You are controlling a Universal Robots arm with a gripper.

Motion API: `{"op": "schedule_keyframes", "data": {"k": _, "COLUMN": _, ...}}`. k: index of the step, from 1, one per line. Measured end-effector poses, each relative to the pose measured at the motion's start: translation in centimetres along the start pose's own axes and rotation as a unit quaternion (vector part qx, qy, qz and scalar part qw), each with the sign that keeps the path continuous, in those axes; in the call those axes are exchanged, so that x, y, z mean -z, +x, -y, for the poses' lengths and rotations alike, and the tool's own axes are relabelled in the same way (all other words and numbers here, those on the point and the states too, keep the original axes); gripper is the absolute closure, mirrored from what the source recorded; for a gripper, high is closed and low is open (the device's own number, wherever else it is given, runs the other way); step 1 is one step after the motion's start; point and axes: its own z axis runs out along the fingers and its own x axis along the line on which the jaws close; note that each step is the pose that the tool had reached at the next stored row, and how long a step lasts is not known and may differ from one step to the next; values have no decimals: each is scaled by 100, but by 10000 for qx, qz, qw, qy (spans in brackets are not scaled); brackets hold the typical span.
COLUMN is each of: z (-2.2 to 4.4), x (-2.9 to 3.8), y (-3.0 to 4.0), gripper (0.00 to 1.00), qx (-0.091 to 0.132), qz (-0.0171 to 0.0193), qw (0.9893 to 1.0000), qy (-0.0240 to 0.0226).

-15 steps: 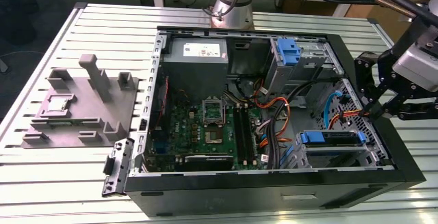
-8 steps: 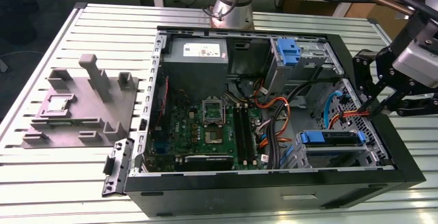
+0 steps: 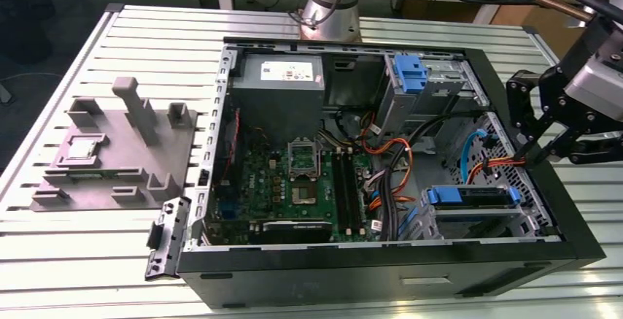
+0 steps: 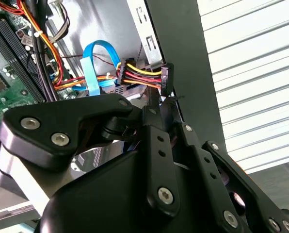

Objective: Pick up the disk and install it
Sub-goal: 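Insert the first disk wire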

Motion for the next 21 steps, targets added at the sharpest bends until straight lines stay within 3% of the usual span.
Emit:
{"op": "schedule_keyframes", "data": {"k": 3, "z": 3, "x": -2, "y": -1, "gripper": 76, "qx": 60, "qz": -6, "qw": 10000, "qy": 11}}
{"op": "schedule_keyframes", "data": {"k": 6, "z": 3, "x": -4, "y": -1, "gripper": 76, "qx": 256, "qz": -27, "qw": 9997, "qy": 53}}
{"op": "schedule_keyframes", "data": {"k": 10, "z": 3, "x": -8, "y": -1, "gripper": 76, "qx": 441, "qz": -129, "qw": 9988, "qy": 187}}
{"op": "schedule_keyframes", "data": {"k": 11, "z": 3, "x": -11, "y": -1, "gripper": 76, "qx": 465, "qz": -140, "qw": 9986, "qy": 200}}
{"op": "schedule_keyframes", "data": {"k": 16, "z": 3, "x": -15, "y": -2, "gripper": 76, "qx": 623, "qz": -136, "qw": 9977, "qy": 213}}
{"op": "schedule_keyframes", "data": {"k": 18, "z": 3, "x": -16, "y": -2, "gripper": 75, "qx": 635, "qz": -135, "qw": 9977, "qy": 214}}
{"op": "schedule_keyframes", "data": {"k": 19, "z": 3, "x": -16, "y": -2, "gripper": 69, "qx": 640, "qz": -135, "qw": 9976, "qy": 214}}
{"op": "schedule_keyframes", "data": {"k": 21, "z": 2, "x": -21, "y": -1, "gripper": 69, "qx": 735, "qz": -133, "qw": 9970, "qy": 223}}
